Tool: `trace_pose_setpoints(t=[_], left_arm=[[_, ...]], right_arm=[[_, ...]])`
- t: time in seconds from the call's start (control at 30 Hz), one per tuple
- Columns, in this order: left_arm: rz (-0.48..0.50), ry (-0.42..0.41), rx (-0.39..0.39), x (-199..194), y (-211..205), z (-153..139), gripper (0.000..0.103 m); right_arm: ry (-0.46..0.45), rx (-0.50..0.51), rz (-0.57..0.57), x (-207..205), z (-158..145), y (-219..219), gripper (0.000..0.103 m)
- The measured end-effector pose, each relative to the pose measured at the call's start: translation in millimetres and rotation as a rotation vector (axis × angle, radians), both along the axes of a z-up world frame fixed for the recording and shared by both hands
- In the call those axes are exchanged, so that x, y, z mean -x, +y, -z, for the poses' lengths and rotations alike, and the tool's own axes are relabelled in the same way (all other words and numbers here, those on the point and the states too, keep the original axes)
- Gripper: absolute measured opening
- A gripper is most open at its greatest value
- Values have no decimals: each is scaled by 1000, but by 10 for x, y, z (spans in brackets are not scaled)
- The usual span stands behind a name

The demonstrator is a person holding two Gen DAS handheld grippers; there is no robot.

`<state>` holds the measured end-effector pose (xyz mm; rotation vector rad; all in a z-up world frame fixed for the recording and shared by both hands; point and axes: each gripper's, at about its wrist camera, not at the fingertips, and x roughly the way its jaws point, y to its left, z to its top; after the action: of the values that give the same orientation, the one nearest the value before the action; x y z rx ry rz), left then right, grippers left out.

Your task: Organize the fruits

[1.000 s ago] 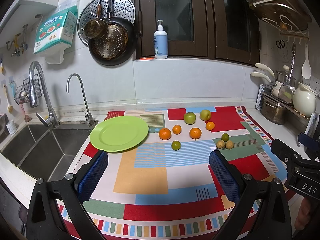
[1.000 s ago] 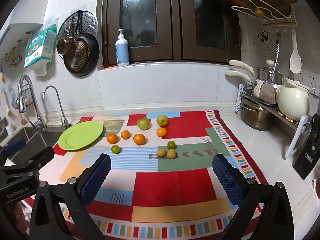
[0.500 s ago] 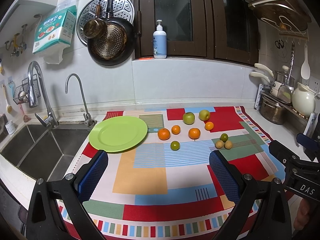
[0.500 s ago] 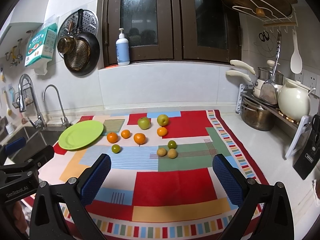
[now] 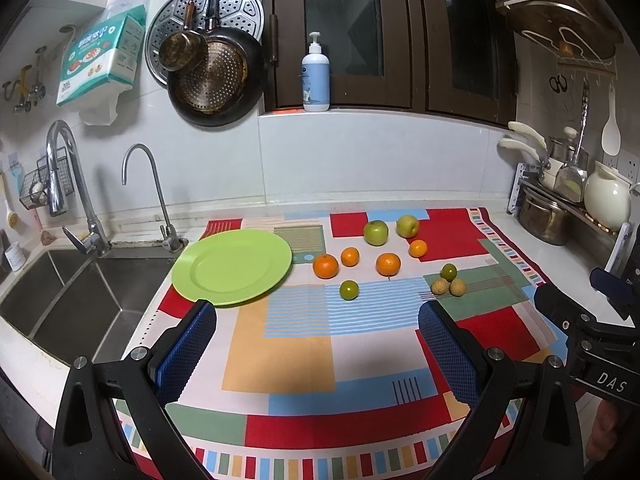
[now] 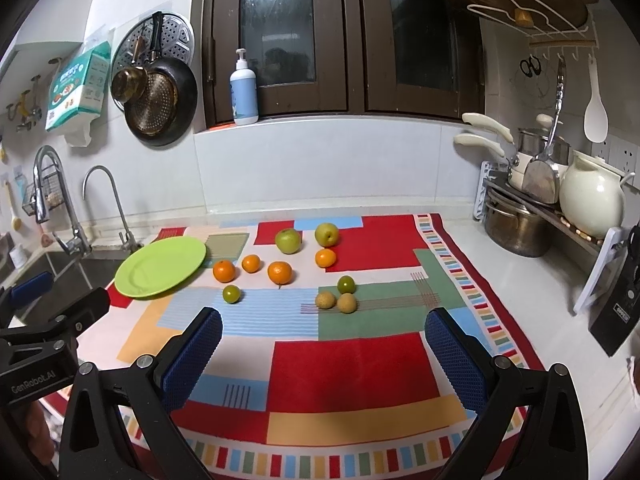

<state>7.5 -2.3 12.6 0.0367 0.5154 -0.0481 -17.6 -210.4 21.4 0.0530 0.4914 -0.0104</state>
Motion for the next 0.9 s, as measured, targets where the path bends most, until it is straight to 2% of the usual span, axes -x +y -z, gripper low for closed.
trace_pose_setpoints(t=[0.5,0.7,0.9], left_arm=[[38,40,-44,-507,31,159,103],[76,73,-43,-793,17,274,102],[107,117,-48,-1121,-69,439,98]], right_arm=[[33,24,21,-397,147,104,103],[89,6,33,-706,283,121,101],[139,20,47,-981,447,92,97]])
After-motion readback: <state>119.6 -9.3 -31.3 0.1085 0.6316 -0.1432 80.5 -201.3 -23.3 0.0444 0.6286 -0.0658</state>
